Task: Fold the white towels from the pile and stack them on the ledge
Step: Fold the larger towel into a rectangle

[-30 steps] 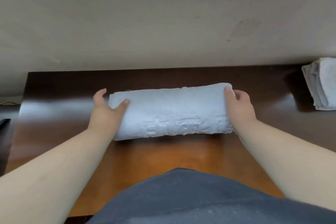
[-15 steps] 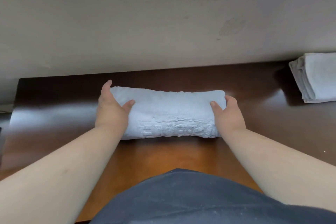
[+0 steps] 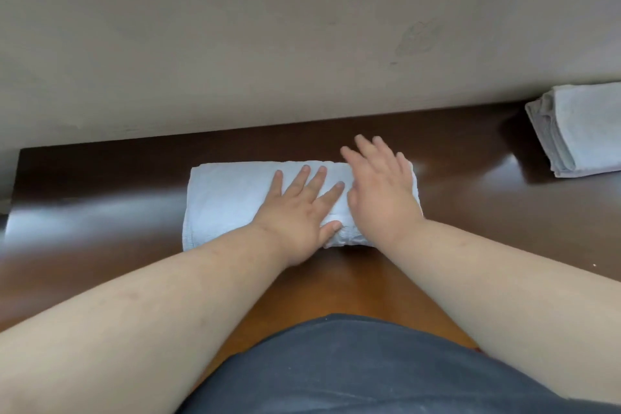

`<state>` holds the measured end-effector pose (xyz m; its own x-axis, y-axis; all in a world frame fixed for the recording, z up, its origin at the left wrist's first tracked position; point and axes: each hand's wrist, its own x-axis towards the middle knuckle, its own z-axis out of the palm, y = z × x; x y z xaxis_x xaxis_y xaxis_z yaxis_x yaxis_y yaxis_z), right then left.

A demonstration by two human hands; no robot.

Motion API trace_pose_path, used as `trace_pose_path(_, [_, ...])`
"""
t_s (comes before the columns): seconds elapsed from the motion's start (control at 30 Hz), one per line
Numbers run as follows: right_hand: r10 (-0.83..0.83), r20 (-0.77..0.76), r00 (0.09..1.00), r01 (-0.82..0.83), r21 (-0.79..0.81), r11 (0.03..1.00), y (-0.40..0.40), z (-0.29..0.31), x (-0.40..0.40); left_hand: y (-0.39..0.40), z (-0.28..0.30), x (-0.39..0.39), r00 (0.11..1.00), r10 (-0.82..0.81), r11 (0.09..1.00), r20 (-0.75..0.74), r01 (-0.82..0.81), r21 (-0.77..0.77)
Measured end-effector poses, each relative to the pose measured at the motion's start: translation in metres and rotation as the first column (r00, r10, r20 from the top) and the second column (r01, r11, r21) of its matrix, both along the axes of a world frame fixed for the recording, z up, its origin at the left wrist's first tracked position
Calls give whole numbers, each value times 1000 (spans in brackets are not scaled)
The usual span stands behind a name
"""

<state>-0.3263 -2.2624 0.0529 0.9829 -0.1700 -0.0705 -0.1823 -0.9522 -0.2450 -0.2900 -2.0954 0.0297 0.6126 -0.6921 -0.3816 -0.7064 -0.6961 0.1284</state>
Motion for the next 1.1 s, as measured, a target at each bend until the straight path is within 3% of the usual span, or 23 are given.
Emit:
trace_pose_path(0.07, [142, -139, 980, -148, -35, 988, 12, -6, -2, 2, 0, 3, 1000, -7, 999, -28, 6, -34])
trace_pose_path(0.17, [134, -273, 953, -155, -56, 986, 10, -22, -4, 10, -3, 8, 998, -23, 995, -61, 16, -103])
trace_pose_path(0.4, [107, -330, 938, -153, -117, 981, 5, -37, 4, 28, -16, 18, 987, 162, 986, 23, -160, -48])
trace_pose_path(0.57, [247, -355, 901, -283, -51, 958, -18, -34, 7, 33, -21, 32, 996, 87, 995, 18, -86, -53])
trace_pose_path(0.9, [216, -340, 915, -266, -109, 958, -13, -36, 6, 34, -28, 33, 998, 57, 996, 41, -54, -66])
trace_pose_path(1.0, [153, -330, 932, -214, -157, 964, -10, -33, 2, 48, -25, 30, 992, 70, 997, 101, -67, -31])
trace_pose_path(1.1, [17, -331, 943, -89, -204, 975, -11, -31, -4, 88, -20, 37, 973, 191, 979, 132, -200, 52])
